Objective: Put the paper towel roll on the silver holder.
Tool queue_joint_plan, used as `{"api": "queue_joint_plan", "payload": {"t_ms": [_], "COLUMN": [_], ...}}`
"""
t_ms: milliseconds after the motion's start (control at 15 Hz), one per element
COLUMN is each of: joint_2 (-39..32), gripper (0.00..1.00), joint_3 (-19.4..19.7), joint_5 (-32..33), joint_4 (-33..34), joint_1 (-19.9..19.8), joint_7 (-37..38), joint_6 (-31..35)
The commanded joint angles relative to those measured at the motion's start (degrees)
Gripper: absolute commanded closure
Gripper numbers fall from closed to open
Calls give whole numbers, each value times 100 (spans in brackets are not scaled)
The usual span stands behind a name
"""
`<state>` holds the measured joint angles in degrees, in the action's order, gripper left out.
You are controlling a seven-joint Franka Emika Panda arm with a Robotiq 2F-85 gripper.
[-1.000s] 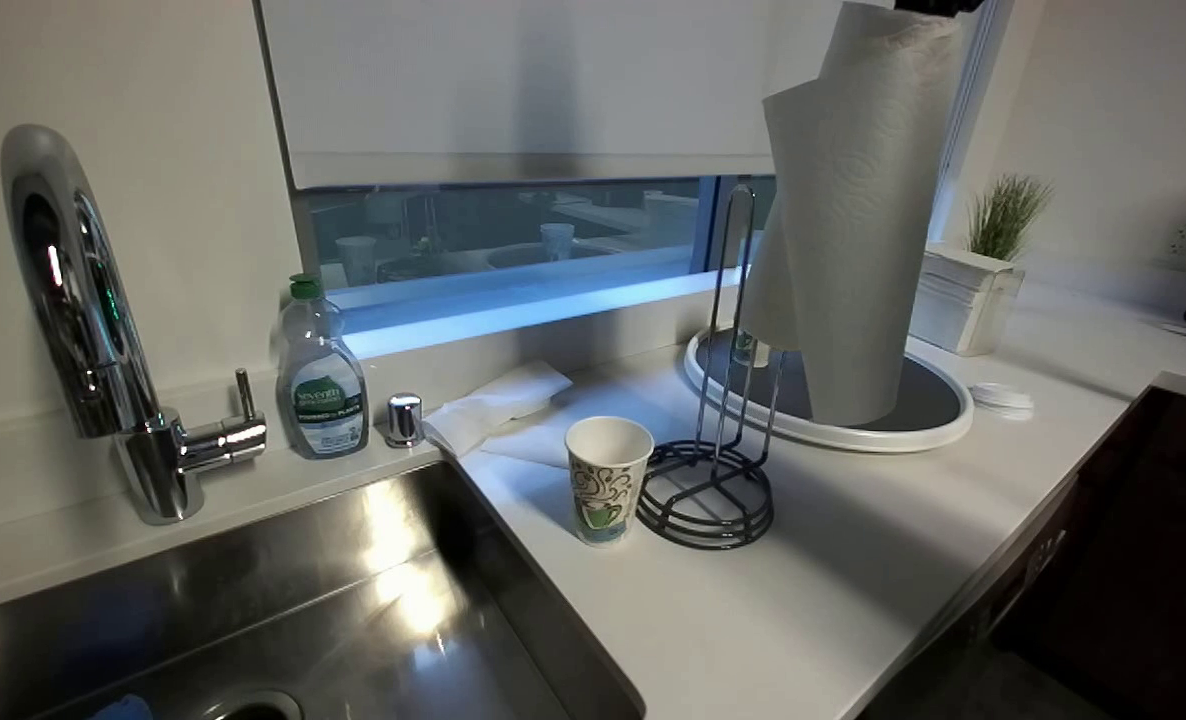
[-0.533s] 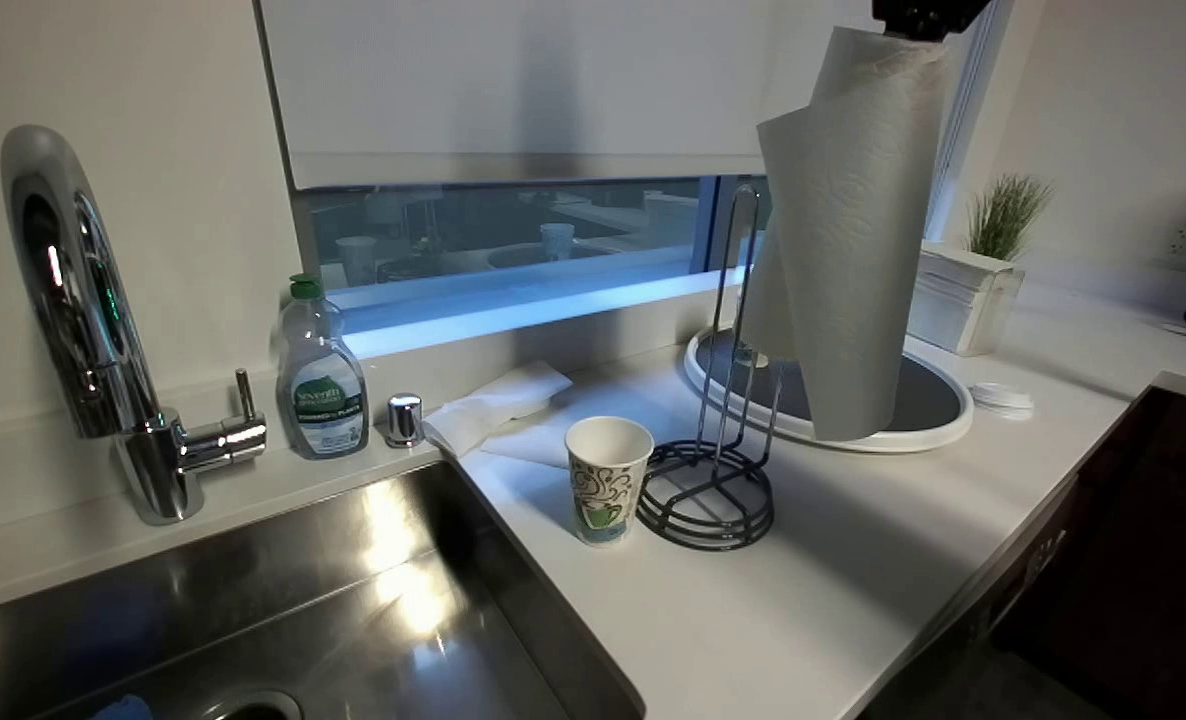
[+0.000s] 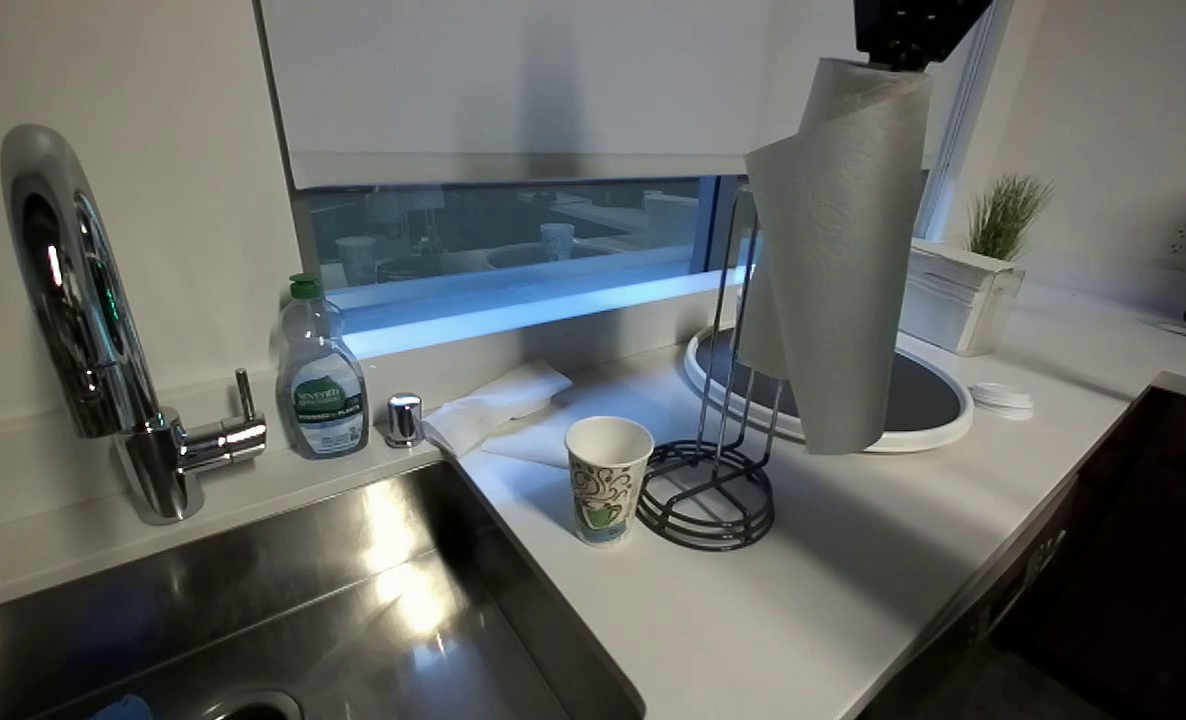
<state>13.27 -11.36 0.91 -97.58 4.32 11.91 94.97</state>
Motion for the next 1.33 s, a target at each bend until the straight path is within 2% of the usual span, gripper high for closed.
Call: {"api": "queue_joint_plan", "payload": {"t_ms": [0, 1133, 1200, 1267], "joint_2": [-182, -718, -734, -741], "gripper": [96, 96, 72, 57], "joint_3": [82, 87, 80, 77], "joint_5": [-65, -87, -60, -51], "joint_4": [33, -410, -420, -434], "joint_1": [97, 225, 228, 233], "joint_7": [-106, -165, -135, -149], "joint_6": [-308, 74, 75, 77]}}
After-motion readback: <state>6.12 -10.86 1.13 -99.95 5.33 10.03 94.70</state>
